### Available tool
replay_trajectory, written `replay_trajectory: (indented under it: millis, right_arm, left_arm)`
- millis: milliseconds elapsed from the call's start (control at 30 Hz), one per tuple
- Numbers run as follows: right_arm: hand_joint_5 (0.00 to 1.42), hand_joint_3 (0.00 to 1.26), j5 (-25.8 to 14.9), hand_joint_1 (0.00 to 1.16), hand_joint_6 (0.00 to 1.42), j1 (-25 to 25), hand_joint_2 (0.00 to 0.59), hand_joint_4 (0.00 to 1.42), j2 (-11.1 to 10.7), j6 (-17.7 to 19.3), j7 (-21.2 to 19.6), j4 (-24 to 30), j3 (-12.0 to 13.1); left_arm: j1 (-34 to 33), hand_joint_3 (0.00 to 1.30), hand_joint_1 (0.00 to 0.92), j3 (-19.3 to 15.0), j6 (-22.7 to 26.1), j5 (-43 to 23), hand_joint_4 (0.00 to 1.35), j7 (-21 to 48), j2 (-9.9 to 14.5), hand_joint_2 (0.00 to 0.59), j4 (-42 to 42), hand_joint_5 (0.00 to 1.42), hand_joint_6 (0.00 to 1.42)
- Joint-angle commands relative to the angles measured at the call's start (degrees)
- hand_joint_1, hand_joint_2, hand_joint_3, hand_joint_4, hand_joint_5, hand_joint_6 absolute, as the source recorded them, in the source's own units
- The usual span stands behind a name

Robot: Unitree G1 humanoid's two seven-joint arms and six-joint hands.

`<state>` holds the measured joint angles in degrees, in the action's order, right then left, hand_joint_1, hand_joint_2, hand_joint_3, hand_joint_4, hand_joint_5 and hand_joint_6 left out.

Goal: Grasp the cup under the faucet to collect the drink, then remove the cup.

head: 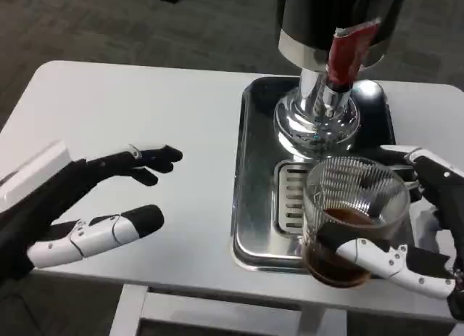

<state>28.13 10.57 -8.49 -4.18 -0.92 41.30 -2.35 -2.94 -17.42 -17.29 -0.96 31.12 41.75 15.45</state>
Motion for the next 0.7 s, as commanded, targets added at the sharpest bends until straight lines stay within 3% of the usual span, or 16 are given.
replay_trajectory:
  millis: [33, 433, 700]
  right_arm:
    - [1.34, 0.96, 0.3, 0.93, 1.42, -0.6, 0.137, 1.09, 0.6, 2.4, -1.0, 0.7, -0.6]
    - [1.34, 0.96, 1.9, 0.94, 1.42, -2.3, 0.136, 1.09, 3.0, 4.3, -4.3, -1.3, -1.7]
    - [1.35, 0.96, 2.2, 0.94, 1.42, -1.4, 0.134, 1.11, 4.3, 7.2, -5.5, -0.6, -3.7]
  left_arm:
    - [1.7, 0.25, 0.000, -1.3, -0.6, -0.6, 0.25, -0.3, 0.0, 0.106, 0.6, 0.30, 0.21]
    - [1.7, 0.25, 0.000, -1.3, -1.0, -0.6, 0.25, -0.3, 0.1, 0.107, 1.6, 0.30, 0.21]
    - [1.9, 0.25, 0.000, -1.3, -0.6, -0.8, 0.25, -0.6, -0.5, 0.107, 3.1, 0.30, 0.21]
